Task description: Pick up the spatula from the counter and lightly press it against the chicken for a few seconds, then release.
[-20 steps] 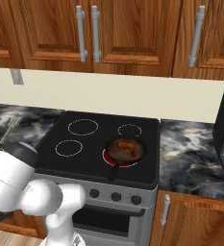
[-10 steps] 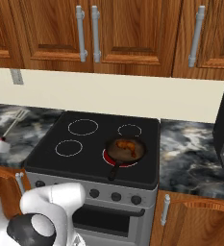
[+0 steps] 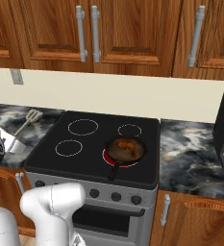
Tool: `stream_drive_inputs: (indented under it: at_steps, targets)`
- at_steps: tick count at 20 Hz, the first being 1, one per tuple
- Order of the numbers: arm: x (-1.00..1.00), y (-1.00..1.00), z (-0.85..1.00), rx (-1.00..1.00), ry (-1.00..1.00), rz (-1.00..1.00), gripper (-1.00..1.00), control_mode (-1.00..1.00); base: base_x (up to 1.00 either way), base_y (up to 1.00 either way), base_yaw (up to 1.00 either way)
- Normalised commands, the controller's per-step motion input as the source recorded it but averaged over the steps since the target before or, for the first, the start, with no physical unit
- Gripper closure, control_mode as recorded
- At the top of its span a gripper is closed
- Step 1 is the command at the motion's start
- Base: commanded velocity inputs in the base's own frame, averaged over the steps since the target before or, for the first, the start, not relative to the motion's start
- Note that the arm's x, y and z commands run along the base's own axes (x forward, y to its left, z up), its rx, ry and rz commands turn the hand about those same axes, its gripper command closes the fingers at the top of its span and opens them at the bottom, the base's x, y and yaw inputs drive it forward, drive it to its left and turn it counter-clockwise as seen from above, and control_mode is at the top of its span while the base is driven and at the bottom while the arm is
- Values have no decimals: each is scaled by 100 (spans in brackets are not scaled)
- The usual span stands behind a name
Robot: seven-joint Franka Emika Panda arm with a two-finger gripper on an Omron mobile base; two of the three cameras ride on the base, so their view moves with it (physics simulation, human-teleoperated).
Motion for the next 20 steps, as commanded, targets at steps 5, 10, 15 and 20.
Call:
stream_drive_inputs:
  at_steps: [5,10,15,20]
  targets:
    - [-13,-42,41,3,16,0,100,-100,0,0,0]
    - [-13,-48,38,2,17,0,100,-100,0,0,0]
    - [-10,-26,12,1,11,0,100,-100,0,0,0]
    - [0,0,0,0,0,0,100,-100,0,0,0]
